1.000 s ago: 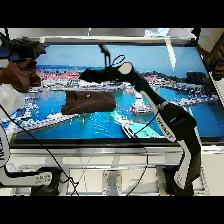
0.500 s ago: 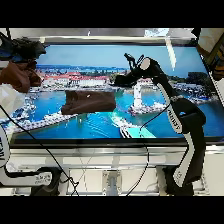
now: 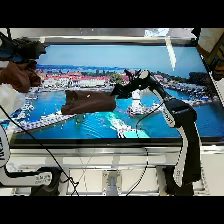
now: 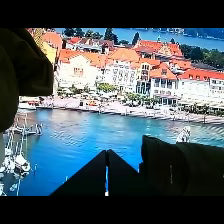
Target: Fold the shirts.
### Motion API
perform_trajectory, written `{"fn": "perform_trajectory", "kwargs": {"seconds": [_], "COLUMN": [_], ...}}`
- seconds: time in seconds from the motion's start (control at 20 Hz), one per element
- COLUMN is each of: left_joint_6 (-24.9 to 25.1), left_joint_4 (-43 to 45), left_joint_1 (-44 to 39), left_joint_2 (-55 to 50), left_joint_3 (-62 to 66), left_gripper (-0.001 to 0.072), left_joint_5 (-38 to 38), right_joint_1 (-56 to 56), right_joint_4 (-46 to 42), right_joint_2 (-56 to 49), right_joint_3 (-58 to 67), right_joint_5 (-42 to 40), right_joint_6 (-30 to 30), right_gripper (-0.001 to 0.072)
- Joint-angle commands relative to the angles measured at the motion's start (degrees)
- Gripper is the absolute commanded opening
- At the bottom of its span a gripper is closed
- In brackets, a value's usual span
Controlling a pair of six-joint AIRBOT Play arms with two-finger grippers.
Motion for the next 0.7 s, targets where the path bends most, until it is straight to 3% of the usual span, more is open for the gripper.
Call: {"fn": "perform_trajectory", "kwargs": {"seconds": [0.0, 0.3, 0.35, 0.45, 0.55, 0.65], "left_joint_6": [0.1, 0.1, 0.1, 0.1, 0.1, 0.1], "left_joint_4": [0.0, 0.0, 0.0, 0.0, 0.0, 0.0], "left_joint_1": [0.0, 0.0, 0.0, 0.0, 0.0, 0.0], "left_joint_2": [0.0, 0.0, 0.1, 0.0, 0.0, 0.0], "left_joint_3": [0.1, 0.1, 0.1, 0.1, 0.1, 0.1], "left_gripper": [0.0012, 0.0013, 0.0012, 0.0012, 0.0012, 0.0012], "left_joint_5": [-0.4, -0.5, -0.6, -0.9, -1.0, -1.7], "right_joint_1": [0.4, 3.2, 3.7, 4.2, 3.3, 0.9], "right_joint_4": [6.4, 8.9, 9.0, 11.7, 18.3, 17.6], "right_joint_2": [-1.7, -1.7, -1.7, -1.7, -1.4, 0.5], "right_joint_3": [-0.1, -0.1, -0.1, -0.1, -0.1, -0.1], "right_joint_5": [0.9, 2.6, 3.3, 4.0, 3.5, 2.0], "right_joint_6": [-1.8, -2.0, -2.0, -2.3, -6.1, -7.0], "right_gripper": [0.054, 0.0529, 0.0498, 0.0028, 0.0028, 0.0027]}}
